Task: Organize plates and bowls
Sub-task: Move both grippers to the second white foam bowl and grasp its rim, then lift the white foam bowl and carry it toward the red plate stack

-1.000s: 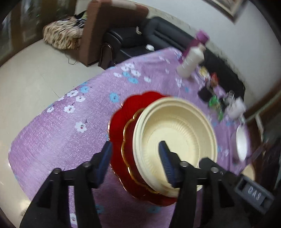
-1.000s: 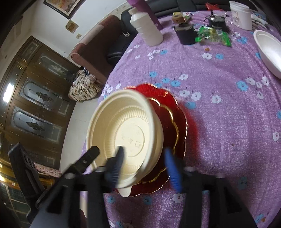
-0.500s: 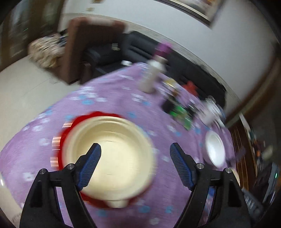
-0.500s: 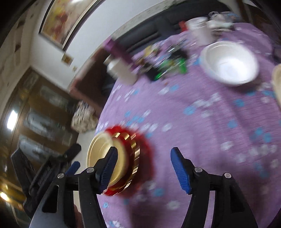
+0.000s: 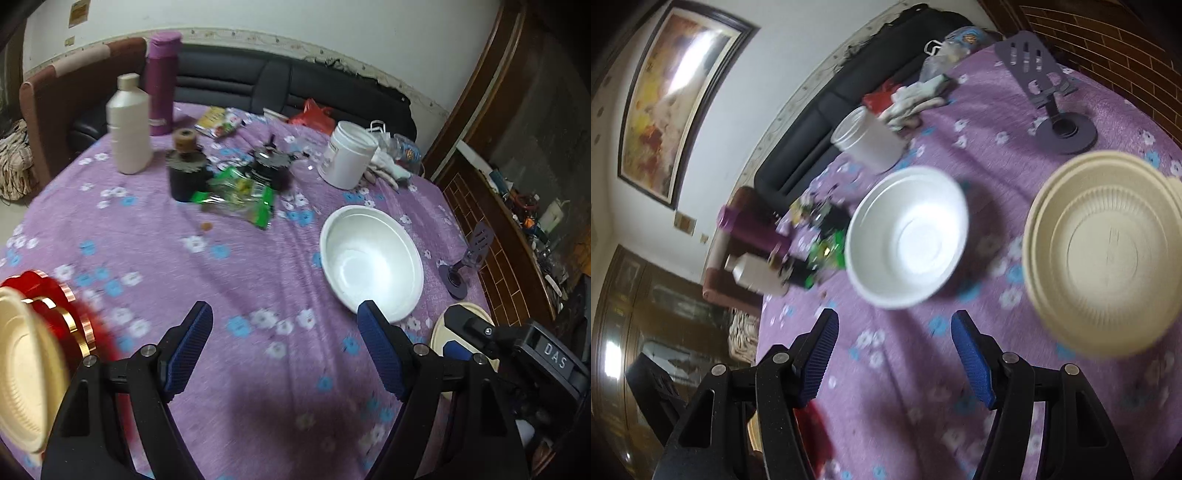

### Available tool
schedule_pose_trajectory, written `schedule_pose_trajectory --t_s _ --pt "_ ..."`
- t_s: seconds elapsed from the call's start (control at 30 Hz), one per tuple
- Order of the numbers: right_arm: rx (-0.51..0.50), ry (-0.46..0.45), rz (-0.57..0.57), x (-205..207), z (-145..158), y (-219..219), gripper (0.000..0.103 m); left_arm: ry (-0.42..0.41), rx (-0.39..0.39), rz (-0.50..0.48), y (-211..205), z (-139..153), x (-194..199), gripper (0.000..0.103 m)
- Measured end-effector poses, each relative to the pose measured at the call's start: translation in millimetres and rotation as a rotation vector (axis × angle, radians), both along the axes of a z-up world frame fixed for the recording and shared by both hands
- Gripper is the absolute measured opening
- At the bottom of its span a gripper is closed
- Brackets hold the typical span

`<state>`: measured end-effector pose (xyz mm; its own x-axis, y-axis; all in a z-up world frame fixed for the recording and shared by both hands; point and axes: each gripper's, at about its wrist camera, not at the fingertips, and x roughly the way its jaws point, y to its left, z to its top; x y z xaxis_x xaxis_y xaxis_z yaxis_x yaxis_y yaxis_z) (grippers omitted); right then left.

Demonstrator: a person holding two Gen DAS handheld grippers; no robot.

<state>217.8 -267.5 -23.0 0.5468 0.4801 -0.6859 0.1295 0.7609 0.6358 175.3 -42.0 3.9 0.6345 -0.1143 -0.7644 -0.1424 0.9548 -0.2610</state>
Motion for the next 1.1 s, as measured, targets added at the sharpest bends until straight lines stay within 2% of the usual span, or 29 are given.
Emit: schedule_pose_trajectory --t_s 0.23,0.4,0.67,0.7,0.73,0.77,0.8,0.83,0.87,0.97,1.1 --pt "-0.029 0.034 -0.029 39.5 -23.0 -9.3 0.066 0.039 0.036 -0.001 -25.1 -25.0 47.3 0.081" --pt "-0.067 0.054 -0.04 55.3 -34.1 -6.3 0.064 0.031 0.066 -0.003 -38.5 -36.0 68.5 0.081" --pt "-0.107 0.091 -0.077 74.9 -53.5 -2.5 0.059 0.063 0.088 0.017 -46.6 -59.0 94.4 0.077" --pt "-0.11 0.094 -0.081 76.2 -55.7 -2.4 0.059 0.066 0.087 0.022 -46.3 -61.8 96.3 0.074" --pt "-0.115 0.1 -0.091 77.5 -59.1 -2.8 0.058 0.071 0.09 0.021 -46.6 -63.8 98.0 0.061" --pt "-0.117 0.105 -0.097 78.0 -61.2 -3.1 0.049 0.076 0.105 0.009 -48.5 -65.4 99.9 0.049" --pt "-0.121 0.114 -0.099 78.1 -62.9 -3.1 0.024 0.094 0.159 -0.018 -53.6 -68.2 103.0 0.013" --pt "-0.128 0.124 -0.091 78.2 -64.8 -2.4 0.011 0.104 0.169 -0.062 -58.1 -70.3 104.0 0.013" --pt "-0.122 0.128 -0.074 77.1 -65.6 -0.5 0.008 0.093 0.175 -0.062 -58.4 -68.4 102.1 0.012" --pt "-0.131 0.127 -0.08 67.2 -62.3 1.1 0.008 0.115 0.141 -0.063 -53.0 -64.7 93.7 0.011" --pt "-0.123 0.095 -0.065 43.9 -51.8 5.0 0.008 0.091 0.138 -0.075 -46.1 -53.7 69.0 0.011"
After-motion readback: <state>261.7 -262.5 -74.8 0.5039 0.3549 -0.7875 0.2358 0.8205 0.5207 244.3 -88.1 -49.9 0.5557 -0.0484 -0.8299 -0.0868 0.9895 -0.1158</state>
